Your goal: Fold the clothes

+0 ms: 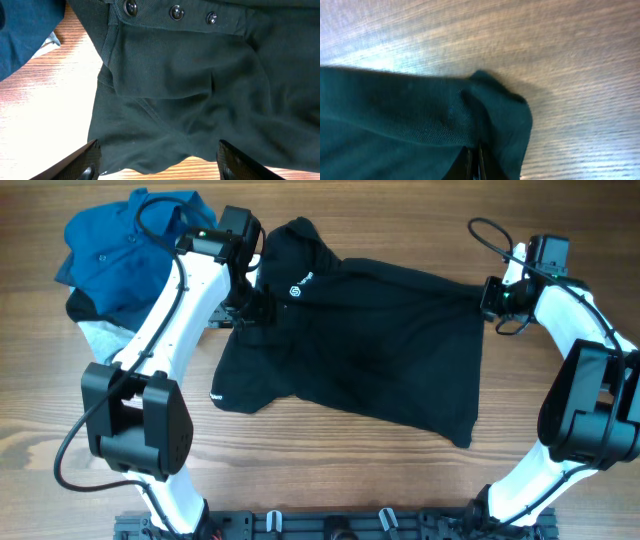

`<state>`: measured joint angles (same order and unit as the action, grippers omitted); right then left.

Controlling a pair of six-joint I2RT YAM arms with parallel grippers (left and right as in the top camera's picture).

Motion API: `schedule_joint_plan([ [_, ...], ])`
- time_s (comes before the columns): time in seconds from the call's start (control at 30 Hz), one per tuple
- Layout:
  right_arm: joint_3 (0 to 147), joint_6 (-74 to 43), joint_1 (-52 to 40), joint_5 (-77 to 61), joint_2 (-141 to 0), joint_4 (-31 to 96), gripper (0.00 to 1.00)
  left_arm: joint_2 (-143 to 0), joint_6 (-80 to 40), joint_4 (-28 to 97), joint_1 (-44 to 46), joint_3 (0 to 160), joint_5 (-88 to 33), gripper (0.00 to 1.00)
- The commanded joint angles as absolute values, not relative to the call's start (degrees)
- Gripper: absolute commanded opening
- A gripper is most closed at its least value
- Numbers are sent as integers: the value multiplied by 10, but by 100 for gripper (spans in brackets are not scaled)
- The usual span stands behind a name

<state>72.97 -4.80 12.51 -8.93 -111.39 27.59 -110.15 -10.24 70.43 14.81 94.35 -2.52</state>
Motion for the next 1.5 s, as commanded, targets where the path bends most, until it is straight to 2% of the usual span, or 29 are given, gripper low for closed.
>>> schedule_joint_plan([
  [0.0,784,-63,126,-132,-1123,236,4,-1106,-110,701,143,944,-32,74],
  [0.2,792,-108,135,-140,-1128,77,4,-1106,-110,697,143,944,-32,75],
  [0.23,792,-112,135,-124,-1133,62,8,-1106,-110,697,143,944,-32,76],
  [0.27,792,-124,135,-95,-1139,58,17,-1106,-110,698,143,944,-32,76],
  [0.3,792,-127,135,-72,-1147,63,21,-1106,-110,699,143,944,-32,76],
  [0.33,792,-126,136,-63,-1150,75,29,-1106,-110,701,143,944,-32,76],
  [0.37,792,-126,137,-63,-1154,88,47,-1106,-110,707,143,944,-32,76],
  [0.43,792,-125,144,-79,-1152,131,62,-1106,-110,732,141,944,-31,75],
  [0.47,792,-125,148,-98,-1148,154,63,-1106,-110,743,139,944,-29,75],
  [0.5,792,-124,156,-131,-1139,187,64,-1106,-110,756,135,944,-22,86],
  [0.57,792,-119,175,-203,-1112,251,64,-1106,-132,773,122,944,3,88],
  [0.67,792,-119,206,-270,-1035,352,64,-1106,-174,797,80,940,1,87],
  [0.83,792,-125,216,-247,-914,509,73,-1106,-173,771,41,863,-47,87],
  [1.0,753,-154,216,-188,-898,625,76,-1106,-170,660,36,743,-72,89],
  [1.07,694,-161,216,-188,-898,620,76,-1106,-170,610,36,696,-97,84],
  [1.13,649,-180,216,-188,-898,603,76,-1106,-170,581,36,666,-119,66],
  [1.23,567,-203,216,-188,-898,572,77,-1106,-170,570,36,640,-139,22],
  [1.3,520,-229,216,-188,-898,556,77,-1106,-170,575,36,637,-139,8],
  [1.47,419,-272,216,-188,-898,486,78,-1106,-170,572,36,637,-141,7],
])
